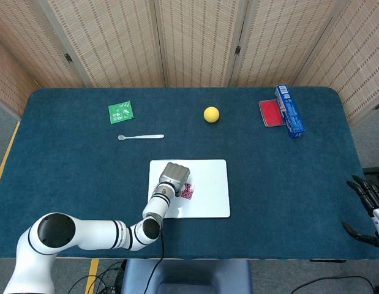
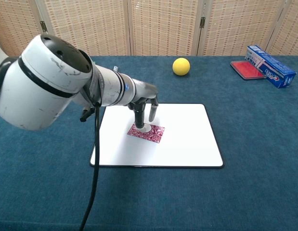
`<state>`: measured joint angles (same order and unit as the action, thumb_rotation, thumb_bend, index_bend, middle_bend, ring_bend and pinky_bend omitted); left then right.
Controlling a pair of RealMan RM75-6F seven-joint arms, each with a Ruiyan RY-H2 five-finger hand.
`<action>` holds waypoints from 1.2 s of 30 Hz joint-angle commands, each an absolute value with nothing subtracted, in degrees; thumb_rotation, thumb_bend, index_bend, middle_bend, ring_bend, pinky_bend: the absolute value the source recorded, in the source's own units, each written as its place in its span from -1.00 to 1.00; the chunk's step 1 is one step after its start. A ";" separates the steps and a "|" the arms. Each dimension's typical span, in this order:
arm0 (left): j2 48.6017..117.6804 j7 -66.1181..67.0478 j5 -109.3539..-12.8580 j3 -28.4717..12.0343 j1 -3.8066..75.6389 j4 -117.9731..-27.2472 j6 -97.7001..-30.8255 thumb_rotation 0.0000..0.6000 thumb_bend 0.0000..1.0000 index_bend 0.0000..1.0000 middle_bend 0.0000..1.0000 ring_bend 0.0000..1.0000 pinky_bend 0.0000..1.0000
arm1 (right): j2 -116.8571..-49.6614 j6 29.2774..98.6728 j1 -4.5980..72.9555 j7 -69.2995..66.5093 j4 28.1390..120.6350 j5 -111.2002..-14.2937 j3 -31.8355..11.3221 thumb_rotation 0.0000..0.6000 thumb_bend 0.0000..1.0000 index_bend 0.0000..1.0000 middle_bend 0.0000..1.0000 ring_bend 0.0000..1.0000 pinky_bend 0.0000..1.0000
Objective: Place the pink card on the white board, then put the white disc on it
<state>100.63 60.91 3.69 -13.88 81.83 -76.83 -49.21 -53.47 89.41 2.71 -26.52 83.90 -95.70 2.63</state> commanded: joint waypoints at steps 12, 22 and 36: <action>88.15 56.20 -6.71 -13.45 77.63 -104.05 -64.03 1.00 -0.35 -0.24 1.00 1.00 0.93 | -53.71 90.50 2.35 -25.35 83.94 -97.18 2.95 1.00 -0.61 -1.00 -1.00 -1.00 -1.00; 69.80 41.06 -36.85 3.73 55.97 -129.85 -84.26 1.00 -0.38 -0.61 0.49 0.29 0.14 | -54.38 92.12 1.55 -22.30 84.75 -98.35 3.21 1.00 -0.61 -1.00 -1.00 -1.00 -1.00; 67.32 16.82 -76.26 20.60 22.81 -105.70 -103.23 1.00 -0.39 -0.82 -0.35 -0.64 -0.34 | -56.69 90.96 0.93 -9.77 89.60 -95.87 2.01 1.00 -0.61 -1.00 -1.00 -1.00 -1.00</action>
